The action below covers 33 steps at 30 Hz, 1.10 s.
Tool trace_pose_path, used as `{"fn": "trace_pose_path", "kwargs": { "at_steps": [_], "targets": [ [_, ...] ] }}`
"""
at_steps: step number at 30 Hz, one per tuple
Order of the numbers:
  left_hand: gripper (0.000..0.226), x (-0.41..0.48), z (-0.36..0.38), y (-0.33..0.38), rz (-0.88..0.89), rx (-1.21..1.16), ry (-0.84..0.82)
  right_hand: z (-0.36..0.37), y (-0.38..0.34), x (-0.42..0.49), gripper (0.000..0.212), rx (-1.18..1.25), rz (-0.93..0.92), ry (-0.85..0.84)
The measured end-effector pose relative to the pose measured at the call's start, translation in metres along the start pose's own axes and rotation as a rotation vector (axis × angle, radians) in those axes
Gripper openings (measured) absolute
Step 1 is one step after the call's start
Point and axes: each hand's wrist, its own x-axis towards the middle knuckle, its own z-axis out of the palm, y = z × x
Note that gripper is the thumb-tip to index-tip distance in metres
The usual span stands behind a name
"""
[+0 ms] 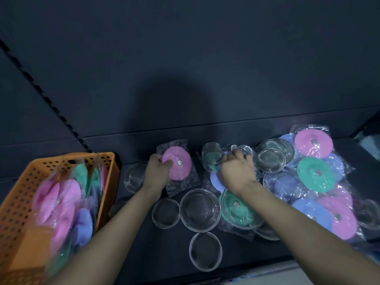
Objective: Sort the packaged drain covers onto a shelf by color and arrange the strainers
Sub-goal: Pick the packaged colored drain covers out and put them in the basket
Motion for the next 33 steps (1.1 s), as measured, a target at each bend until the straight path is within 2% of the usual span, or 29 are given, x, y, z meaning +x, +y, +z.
{"fn": "trace_pose_path", "kwargs": {
  "at_steps": [4, 7, 9, 12, 15, 18, 21, 26, 28, 30, 33],
  "targets": [
    [0.013, -0.005, 0.003, 0.005, -0.013, -0.071, -0.046, 0.0, 0.007, -0.002, 0.031, 0.017, -0.014, 0.05],
    [0.014, -0.009, 0.006, 0.008, -0.023, -0.123, -0.093, -0.008, 0.021, -0.006, 0.03, 0.215, -0.039, 0.167],
    [0.013, -0.01, 0.009, 0.009, -0.036, -0.15, -0.105, -0.016, 0.03, -0.008, 0.034, 0.375, -0.039, 0.15],
    [0.01, -0.011, 0.017, 0.013, -0.075, -0.238, -0.146, -0.02, 0.041, -0.012, 0.011, 0.54, 0.012, 0.299],
    [0.01, -0.014, 0.028, 0.018, -0.14, -0.317, -0.22, -0.024, 0.05, -0.018, 0.014, 0.723, 0.065, 0.415],
    [0.014, -0.015, 0.044, 0.019, -0.179, -0.296, -0.309, -0.031, 0.057, -0.023, 0.017, 0.847, 0.12, 0.487],
    [0.027, -0.013, 0.063, 0.016, -0.211, -0.15, -0.334, -0.034, 0.06, -0.029, 0.02, 0.915, 0.148, 0.545],
    [0.036, -0.013, 0.089, 0.019, -0.221, -0.02, -0.397, -0.027, 0.067, -0.033, 0.024, 0.947, 0.171, 0.553],
    [0.049, -0.011, 0.094, 0.019, -0.255, -0.005, -0.425, -0.024, 0.068, -0.035, 0.028, 0.963, 0.194, 0.572],
    [0.055, -0.011, 0.096, 0.02, -0.273, -0.004, -0.378, -0.023, 0.069, -0.037, 0.026, 0.976, 0.21, 0.581],
    [0.05, -0.012, 0.098, 0.022, -0.266, 0.003, -0.321, -0.021, 0.071, -0.039, 0.02, 1.033, 0.19, 0.574]
  ]
}}
